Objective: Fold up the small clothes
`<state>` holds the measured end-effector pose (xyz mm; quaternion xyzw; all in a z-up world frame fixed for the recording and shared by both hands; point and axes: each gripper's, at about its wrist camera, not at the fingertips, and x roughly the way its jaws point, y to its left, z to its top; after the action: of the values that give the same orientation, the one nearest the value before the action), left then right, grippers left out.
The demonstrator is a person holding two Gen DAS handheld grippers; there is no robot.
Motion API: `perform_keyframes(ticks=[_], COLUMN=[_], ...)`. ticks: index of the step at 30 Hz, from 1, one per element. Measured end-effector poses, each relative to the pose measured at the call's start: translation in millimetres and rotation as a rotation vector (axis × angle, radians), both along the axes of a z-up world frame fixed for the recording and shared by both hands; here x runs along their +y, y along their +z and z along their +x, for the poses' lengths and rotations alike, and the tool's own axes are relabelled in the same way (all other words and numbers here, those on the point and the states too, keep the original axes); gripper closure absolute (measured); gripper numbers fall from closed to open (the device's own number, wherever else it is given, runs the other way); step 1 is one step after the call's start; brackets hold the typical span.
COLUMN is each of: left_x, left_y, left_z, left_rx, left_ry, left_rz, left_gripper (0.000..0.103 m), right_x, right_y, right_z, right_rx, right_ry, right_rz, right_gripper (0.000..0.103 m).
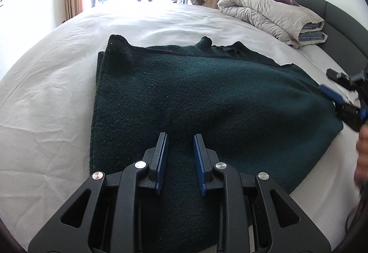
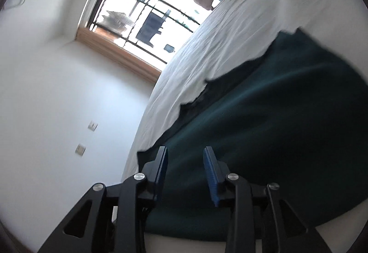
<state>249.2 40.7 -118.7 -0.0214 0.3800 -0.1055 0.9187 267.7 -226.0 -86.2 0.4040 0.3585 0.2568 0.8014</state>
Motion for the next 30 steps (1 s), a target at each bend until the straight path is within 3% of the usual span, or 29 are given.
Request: perform_keyframes(ticks=[4, 5, 6, 10, 13, 17, 21, 30], left_x=[4.2, 4.5, 4.4, 4.9, 5.0, 3.0, 0.0, -1.3], left_y=[-1.8, -1.9, -2.1, -2.1, -2.3, -1.9, -2.0, -1.3], left_z=[1.4, 1.0, 0.9, 0.3, -0.1, -0.1, 0.3, -0.1], left_rx=[0.007, 0.007, 0.006, 0.005, 0.004, 0.002, 0.000, -0.002], left_ry=[-0.002, -0.002, -0.002, -0.001, 0.000, 0.002, 0.004, 0.005], left_rz=[-0.035, -0.037, -0.037, -0.033, -0.027, -0.014, 0.001, 0.007], left_gripper=[0.081, 0.081, 0.081, 0.081, 0.081, 0.081, 0.081, 0.081], right_x=[22.6, 12.4, -1.4, -71.5, -135.0, -183.5, -174.2, -183.7], right_y=[-27.5, -35.7, -39.8, -43.9, -54.2, -69.0, -64.1, -68.0], right_z=[4.1, 4.3, 3.3, -13.1, -24.2, -41.3, -33.3, -42.4], right_rx=[0.068, 0.081, 0.096, 0.095, 0.104, 0.077, 0.069, 0.049], right_ry=[0.030, 0.004, -0.030, -0.184, -0.351, -0.485, -0.469, -0.476], right_rz=[-0.039, 0.000, 0.015, -0.019, -0.014, 0.098, -0.023, 0.005], right_gripper=[0.070, 0.081, 0.087, 0.088, 0.101, 0.103, 0.103, 0.103])
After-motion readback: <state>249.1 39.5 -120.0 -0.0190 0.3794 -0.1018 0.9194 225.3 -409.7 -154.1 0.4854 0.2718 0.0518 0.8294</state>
